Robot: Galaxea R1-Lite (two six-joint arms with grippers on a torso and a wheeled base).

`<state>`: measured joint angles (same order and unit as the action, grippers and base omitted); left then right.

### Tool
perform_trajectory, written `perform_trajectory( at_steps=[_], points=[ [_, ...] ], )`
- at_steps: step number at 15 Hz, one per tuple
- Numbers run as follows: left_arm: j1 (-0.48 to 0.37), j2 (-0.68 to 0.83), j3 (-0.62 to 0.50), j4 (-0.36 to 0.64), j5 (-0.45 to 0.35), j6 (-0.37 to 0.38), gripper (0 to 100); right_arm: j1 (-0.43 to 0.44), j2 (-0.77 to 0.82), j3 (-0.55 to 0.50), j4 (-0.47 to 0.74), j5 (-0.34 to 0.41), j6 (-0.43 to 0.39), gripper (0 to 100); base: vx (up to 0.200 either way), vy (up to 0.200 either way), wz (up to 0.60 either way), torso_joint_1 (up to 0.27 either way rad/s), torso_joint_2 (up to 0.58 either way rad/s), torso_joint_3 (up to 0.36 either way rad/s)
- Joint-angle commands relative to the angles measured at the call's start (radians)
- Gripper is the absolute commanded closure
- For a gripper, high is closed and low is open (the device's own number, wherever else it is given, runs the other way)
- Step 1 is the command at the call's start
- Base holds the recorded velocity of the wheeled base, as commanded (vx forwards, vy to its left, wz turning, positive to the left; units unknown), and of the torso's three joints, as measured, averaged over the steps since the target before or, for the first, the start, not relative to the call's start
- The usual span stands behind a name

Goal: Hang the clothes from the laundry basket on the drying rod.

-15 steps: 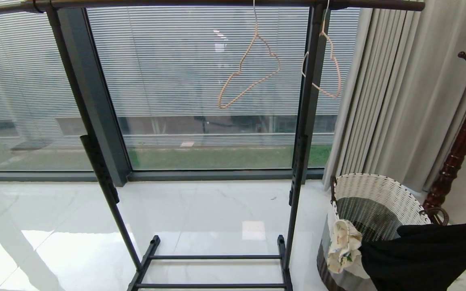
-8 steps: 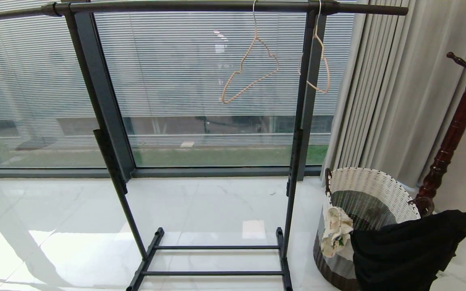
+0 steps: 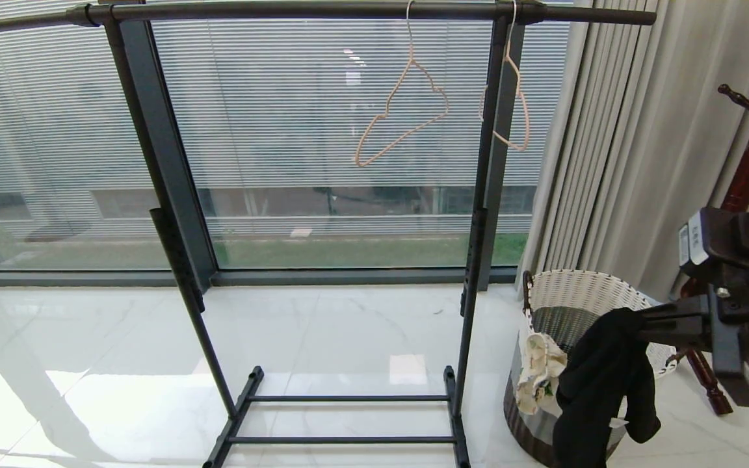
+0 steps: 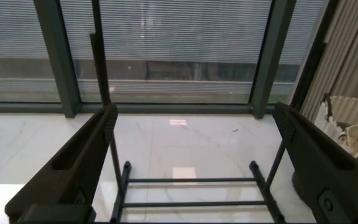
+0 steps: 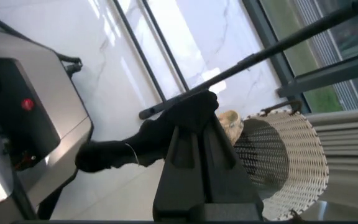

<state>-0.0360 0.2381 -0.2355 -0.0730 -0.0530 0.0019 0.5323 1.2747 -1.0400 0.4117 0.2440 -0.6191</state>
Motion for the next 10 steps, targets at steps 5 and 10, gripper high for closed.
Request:
perform_trajectory(
  at_steps=[5, 10],
  points=[
    [-0.32, 0.742, -0.272, -0.294, -0.005, 0.032, 0, 0.029, 0.149, 0.003, -0.229, -0.005, 0.125, 100, 0.0, 0.0, 0.0, 0.0, 0.0, 0.0],
    [-0.776, 1.173, -0.364, -0.441, 0.176, -0.057, 0, 0.038, 0.146, 0.005, -0.232, -0.005, 0.128, 100, 0.0, 0.0, 0.0, 0.0, 0.0, 0.0]
  ],
)
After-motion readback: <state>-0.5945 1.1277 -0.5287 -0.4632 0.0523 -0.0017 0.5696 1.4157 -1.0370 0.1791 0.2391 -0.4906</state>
